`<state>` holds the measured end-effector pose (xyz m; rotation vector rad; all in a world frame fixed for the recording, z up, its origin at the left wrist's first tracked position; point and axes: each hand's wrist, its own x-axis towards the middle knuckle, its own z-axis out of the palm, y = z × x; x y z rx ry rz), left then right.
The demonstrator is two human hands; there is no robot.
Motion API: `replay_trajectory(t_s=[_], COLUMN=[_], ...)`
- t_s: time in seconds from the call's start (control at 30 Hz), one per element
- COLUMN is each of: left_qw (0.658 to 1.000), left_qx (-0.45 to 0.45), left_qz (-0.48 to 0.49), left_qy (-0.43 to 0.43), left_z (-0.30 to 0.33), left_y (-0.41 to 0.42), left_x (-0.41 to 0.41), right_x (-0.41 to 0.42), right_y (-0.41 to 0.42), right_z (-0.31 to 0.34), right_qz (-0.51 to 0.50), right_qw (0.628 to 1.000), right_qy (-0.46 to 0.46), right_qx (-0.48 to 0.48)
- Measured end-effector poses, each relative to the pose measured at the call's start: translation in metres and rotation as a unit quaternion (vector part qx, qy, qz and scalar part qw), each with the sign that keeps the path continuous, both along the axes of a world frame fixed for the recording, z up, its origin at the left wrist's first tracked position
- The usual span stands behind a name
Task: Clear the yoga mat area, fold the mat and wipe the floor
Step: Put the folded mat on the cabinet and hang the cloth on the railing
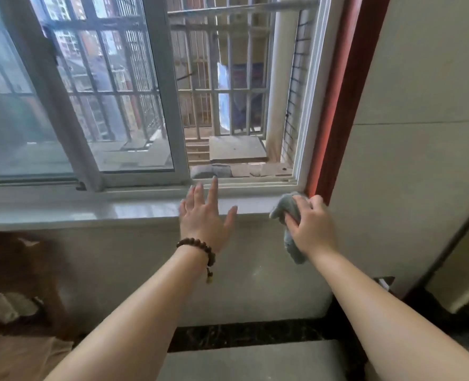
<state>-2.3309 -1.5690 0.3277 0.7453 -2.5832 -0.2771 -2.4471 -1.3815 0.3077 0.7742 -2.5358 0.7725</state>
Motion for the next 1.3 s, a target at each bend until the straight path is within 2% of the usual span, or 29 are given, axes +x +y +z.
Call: replay_trajectory(t_s=[0.33,0.63,0.83,0.97,1.1,1.23,1.3], left_qw=[0.998,0.992,0.99,0.967,0.922,0.895,0.887], left_qx=[-0.03,-0.057,-0.074,-0.048,-0.014,0.043,0.086], left_qz=[0.008,0.001,-0.039,-0.153,-0.249,-0.262,-0.279], left_qy=[0.062,0.108,0.115,0.197,0.297,0.359,0.357], left_z=[0.025,0.08,0.099,0.108,0.123,0.141,0.151], left_y=[-0.127,-0.22,-0.257,-0.276,-0.281,-0.286,-0.289], left_x=[-0.195,-0.376,-0.431,-0.462,-0.487,-0.505,-0.511], right_x=[-0.209,-0.38,-0.429,-0.443,-0.448,-0.454,-0.457], right_y=[-0.148,-0.257,-0.295,-0.305,-0.312,-0.316,-0.315], right_z=[0.042,0.108,0.138,0.152,0.166,0.175,0.178], right_qz=[0.039,0.049,0.071,0.091,0.114,0.124,0.132], right_qw=[0.997,0.99,0.984,0.981,0.982,0.983,0.984], right_qy=[0.072,0.125,0.153,0.164,0.108,0.057,0.007], right_qx=[-0.015,-0.052,-0.06,-0.054,-0.1,-0.122,-0.121])
